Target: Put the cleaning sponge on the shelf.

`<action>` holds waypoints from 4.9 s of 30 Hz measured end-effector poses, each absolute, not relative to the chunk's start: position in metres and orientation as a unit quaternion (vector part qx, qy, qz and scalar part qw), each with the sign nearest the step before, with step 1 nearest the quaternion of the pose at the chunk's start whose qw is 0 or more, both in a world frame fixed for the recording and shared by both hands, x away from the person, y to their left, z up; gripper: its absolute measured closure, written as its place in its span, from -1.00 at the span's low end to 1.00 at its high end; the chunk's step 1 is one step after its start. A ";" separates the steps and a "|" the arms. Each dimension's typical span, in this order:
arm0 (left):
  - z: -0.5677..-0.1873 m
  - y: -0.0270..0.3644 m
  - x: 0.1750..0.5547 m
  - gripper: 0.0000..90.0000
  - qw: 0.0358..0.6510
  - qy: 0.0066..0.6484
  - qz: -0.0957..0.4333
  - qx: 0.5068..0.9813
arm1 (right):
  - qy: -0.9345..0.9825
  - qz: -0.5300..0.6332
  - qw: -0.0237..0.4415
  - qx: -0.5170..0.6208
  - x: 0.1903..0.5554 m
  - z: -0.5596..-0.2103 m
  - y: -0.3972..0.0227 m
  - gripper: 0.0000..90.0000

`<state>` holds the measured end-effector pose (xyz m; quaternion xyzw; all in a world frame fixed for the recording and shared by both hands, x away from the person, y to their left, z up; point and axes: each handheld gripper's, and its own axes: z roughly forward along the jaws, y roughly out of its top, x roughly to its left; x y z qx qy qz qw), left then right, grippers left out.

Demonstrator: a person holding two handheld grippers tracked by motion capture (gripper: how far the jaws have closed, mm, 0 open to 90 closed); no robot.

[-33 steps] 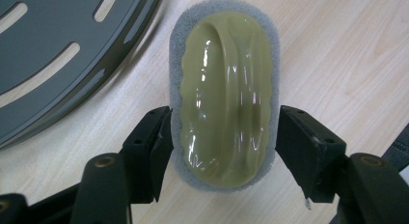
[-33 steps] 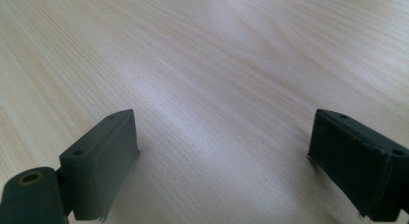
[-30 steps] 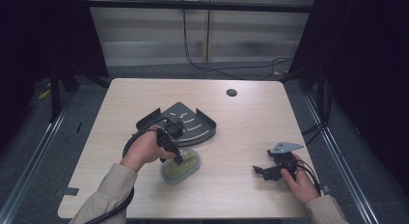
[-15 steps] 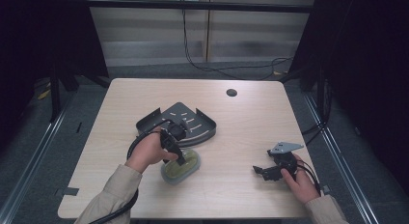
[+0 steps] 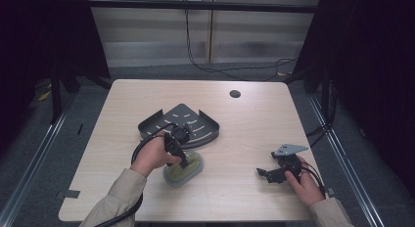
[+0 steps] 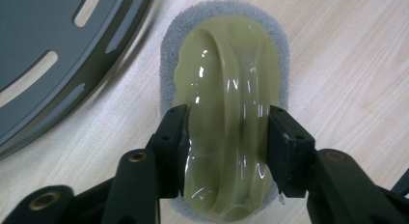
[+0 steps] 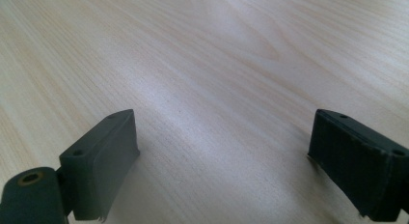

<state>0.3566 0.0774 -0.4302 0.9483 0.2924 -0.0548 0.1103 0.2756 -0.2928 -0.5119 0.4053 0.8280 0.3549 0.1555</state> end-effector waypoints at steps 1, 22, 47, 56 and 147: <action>-0.430 0.077 0.356 0.23 0.113 0.297 -0.055 0.947 | 0.828 0.354 0.156 0.405 0.276 -0.512 -0.293 -0.79; -0.424 0.082 0.359 0.58 0.109 0.296 -0.048 0.948 | 0.828 0.355 0.156 0.405 0.276 -0.512 -0.293 -0.79; -0.377 0.105 0.369 0.58 0.116 0.293 -0.022 0.949 | 0.828 0.354 0.157 0.406 0.276 -0.512 -0.293 -0.79; -0.359 0.114 0.380 0.58 0.122 0.306 -0.010 0.944 | 0.828 0.354 0.157 0.406 0.276 -0.512 -0.293 -0.79; -0.409 0.141 0.492 0.58 0.148 0.380 0.040 0.912 | 0.827 0.355 0.156 0.406 0.276 -0.512 -0.293 -0.79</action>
